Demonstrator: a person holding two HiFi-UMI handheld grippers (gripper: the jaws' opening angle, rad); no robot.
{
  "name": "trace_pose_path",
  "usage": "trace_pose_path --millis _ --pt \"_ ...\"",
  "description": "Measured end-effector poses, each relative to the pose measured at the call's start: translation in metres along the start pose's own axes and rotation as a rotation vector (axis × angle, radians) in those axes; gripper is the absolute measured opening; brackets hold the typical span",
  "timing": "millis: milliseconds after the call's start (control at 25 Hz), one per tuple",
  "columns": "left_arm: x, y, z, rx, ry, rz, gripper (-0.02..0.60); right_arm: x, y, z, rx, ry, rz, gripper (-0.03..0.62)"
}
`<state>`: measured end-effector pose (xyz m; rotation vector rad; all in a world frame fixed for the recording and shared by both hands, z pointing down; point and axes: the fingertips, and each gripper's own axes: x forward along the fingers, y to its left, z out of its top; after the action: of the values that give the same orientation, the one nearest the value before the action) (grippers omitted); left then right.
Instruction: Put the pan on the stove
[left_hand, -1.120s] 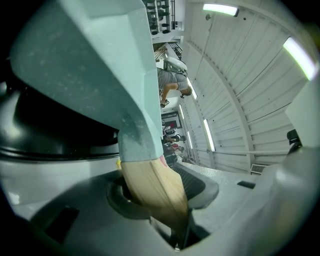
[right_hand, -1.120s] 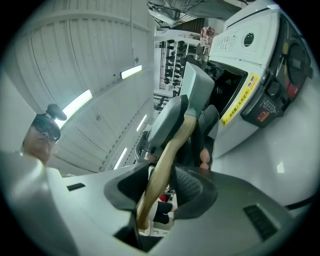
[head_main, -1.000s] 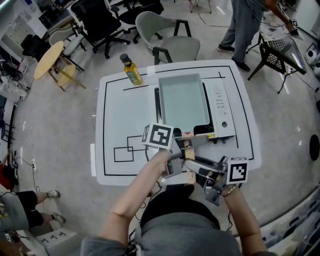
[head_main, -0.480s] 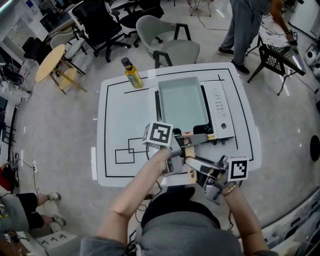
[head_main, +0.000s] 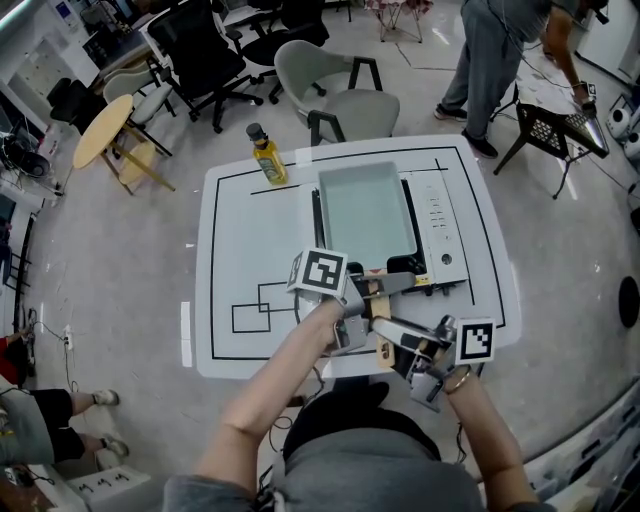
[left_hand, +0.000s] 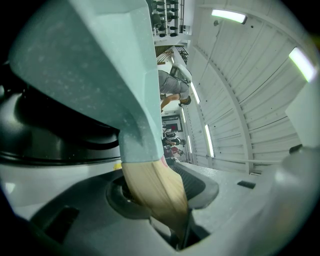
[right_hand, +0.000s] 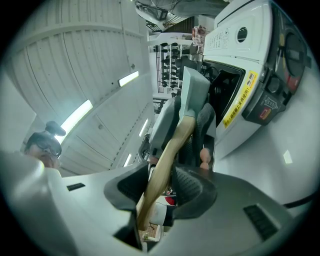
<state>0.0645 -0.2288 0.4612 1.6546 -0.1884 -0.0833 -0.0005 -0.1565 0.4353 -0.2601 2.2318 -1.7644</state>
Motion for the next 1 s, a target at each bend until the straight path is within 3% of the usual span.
trace_pose_path --millis 560,760,1000 --pt "-0.002 0.001 0.002 0.035 -0.013 0.023 0.158 -0.006 0.003 -0.001 -0.039 -0.005 0.008 0.165" --pt "-0.004 0.004 0.003 0.007 -0.035 0.008 0.175 -0.036 -0.002 0.021 -0.135 -0.063 -0.108 0.170" --pt "-0.005 0.006 0.006 0.011 -0.063 0.008 0.187 -0.067 0.017 0.071 -0.447 -0.172 -0.325 0.156"
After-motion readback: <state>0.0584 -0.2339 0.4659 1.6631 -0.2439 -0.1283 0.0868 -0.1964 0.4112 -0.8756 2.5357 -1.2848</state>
